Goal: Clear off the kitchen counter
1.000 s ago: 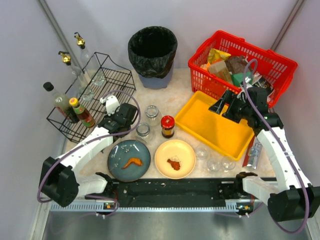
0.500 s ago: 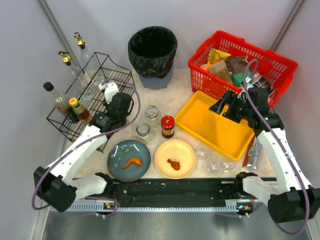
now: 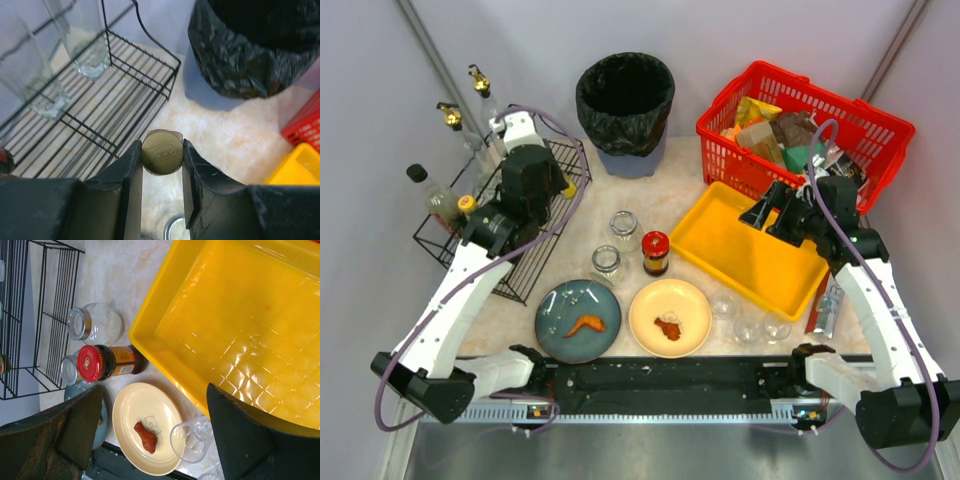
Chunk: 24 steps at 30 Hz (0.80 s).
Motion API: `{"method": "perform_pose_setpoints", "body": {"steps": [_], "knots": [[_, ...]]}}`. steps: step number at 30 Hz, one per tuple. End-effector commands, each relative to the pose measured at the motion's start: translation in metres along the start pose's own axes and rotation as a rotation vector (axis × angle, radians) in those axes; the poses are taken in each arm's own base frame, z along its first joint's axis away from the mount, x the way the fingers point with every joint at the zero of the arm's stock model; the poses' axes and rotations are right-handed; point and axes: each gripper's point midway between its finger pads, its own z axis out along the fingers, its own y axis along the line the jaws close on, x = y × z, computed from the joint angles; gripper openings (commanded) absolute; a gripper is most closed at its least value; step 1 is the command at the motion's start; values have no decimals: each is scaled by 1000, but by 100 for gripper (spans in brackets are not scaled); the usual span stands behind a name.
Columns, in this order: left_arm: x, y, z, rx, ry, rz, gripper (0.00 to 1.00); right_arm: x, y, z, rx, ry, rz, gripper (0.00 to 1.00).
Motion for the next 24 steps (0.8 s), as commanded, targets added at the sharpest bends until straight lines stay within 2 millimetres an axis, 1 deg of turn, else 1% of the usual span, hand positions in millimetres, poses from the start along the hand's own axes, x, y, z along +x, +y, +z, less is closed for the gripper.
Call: {"method": "perform_pose_setpoints", "body": {"steps": [1, 3, 6, 8, 12, 16, 24], "knots": [[-59, 9, 1, -26, -121, -51, 0, -11, 2, -8, -9, -56, -20, 83], [-63, 18, 8, -60, -108, -60, 0, -10, 2, -9, -8, -60, -22, 83], [-62, 34, 21, -110, -78, -60, 0, -12, 2, -10, -3, -70, -22, 83], [-57, 44, 28, -128, -47, -55, 0, -12, 1, -11, 2, -75, -18, 83], [-47, 63, 36, -176, 0, -23, 0, -12, -1, -11, 8, -78, -18, 83], [-33, 75, 45, -200, 40, -8, 0, -11, -1, -9, 10, -71, -12, 84], [-12, 103, 54, -283, 85, -17, 0, -9, -5, -5, 20, -57, -5, 83]]}}
